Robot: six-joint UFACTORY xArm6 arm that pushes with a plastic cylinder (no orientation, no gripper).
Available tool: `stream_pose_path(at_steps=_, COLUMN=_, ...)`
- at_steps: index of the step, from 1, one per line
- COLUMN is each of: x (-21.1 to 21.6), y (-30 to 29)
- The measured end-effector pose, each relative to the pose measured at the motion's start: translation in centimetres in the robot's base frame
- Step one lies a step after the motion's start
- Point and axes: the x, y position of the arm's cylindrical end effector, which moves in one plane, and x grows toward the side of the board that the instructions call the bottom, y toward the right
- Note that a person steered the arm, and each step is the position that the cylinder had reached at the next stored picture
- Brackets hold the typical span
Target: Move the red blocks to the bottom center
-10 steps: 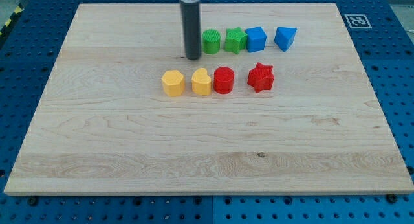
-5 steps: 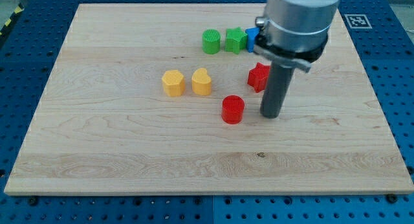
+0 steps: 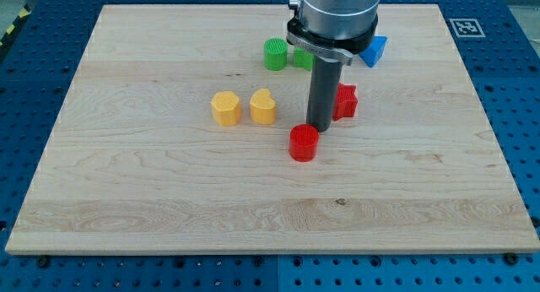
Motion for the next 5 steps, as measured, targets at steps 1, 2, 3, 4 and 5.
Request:
stream_pose_path(at_steps=1, x=1.4, y=-0.5)
stream_pose_path(at_steps=2, x=2.3, y=-0.9)
stream_pose_path(at_steps=3, x=2.8, y=-1.2)
stream_pose_path(at_steps=4, x=2.8, y=-1.5)
stream_pose_path(at_steps=5, x=2.6, y=-3.2)
